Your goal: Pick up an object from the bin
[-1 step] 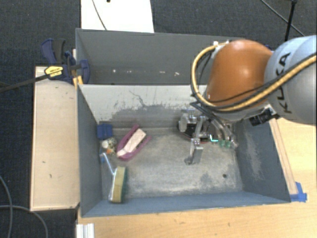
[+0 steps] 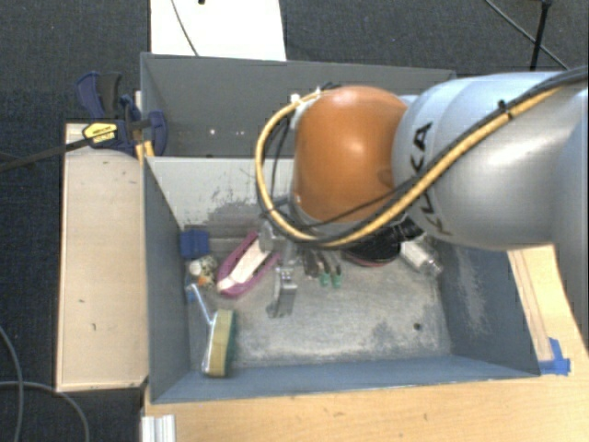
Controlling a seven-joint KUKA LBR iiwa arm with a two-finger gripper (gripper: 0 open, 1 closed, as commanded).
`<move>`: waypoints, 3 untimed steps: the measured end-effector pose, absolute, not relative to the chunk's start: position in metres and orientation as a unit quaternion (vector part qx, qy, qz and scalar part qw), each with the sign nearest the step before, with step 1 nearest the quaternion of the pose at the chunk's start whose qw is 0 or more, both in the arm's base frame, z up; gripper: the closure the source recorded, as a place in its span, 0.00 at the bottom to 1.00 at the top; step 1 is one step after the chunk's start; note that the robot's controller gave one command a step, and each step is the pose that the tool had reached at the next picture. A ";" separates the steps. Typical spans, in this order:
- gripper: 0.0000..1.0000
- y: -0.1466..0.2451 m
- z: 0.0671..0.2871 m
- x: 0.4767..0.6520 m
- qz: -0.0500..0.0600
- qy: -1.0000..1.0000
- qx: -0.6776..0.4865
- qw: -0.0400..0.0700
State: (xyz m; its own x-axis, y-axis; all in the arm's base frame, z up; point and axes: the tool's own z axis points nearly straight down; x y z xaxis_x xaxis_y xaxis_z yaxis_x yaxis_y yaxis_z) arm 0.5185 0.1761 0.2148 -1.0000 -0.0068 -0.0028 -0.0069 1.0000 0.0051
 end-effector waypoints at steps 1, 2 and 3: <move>0.00 0.232 0.071 0.545 0.000 0.979 -0.204 0.001; 0.00 0.256 0.073 0.497 0.001 0.957 -0.290 0.005; 1.00 0.259 0.076 0.496 0.004 0.958 -0.287 0.006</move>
Offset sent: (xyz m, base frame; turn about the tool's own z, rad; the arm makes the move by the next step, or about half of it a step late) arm 0.0254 0.0559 -0.1448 -0.4036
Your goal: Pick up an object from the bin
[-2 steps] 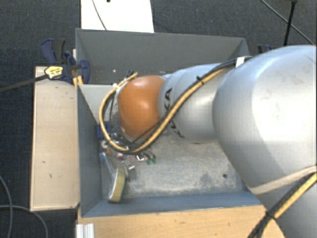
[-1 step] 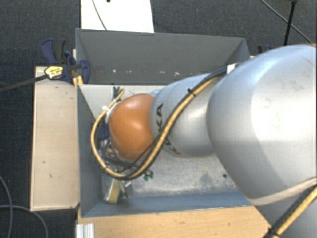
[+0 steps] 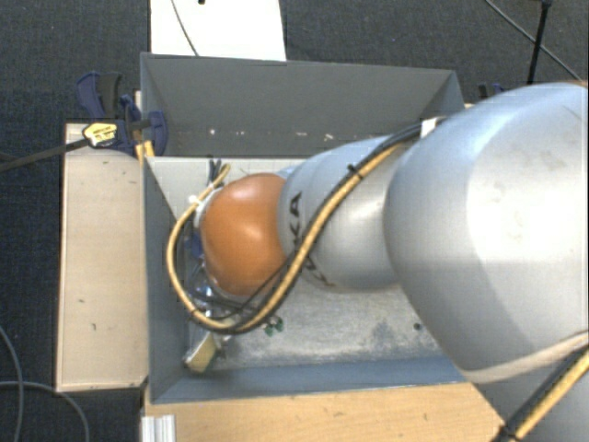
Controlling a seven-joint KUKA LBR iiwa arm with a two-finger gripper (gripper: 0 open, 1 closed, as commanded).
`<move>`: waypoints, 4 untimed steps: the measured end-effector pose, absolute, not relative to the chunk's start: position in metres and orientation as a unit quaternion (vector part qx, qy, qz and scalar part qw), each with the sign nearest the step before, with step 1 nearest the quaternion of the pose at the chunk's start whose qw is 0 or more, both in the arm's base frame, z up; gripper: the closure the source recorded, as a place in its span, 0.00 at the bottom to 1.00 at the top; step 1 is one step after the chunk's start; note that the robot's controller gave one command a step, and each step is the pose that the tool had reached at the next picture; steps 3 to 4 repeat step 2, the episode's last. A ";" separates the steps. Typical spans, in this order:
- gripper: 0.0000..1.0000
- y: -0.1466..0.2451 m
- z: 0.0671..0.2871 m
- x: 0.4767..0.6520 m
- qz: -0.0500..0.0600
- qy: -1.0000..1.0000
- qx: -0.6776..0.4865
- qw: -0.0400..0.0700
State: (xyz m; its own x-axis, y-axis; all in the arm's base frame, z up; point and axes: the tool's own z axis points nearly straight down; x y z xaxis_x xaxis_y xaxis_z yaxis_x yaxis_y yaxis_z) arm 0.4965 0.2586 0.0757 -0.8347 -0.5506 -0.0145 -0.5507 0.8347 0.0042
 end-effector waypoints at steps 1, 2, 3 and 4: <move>1.00 0.209 0.196 0.499 0.000 0.961 -0.277 0.005; 1.00 0.216 0.304 0.531 -0.001 0.729 -0.684 0.004; 1.00 0.216 0.304 0.531 -0.001 0.729 -0.684 0.004; 1.00 0.216 0.304 0.531 -0.001 0.729 -0.684 0.004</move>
Offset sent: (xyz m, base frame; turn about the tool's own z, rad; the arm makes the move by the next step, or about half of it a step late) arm -0.0001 -0.0482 0.1157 0.0157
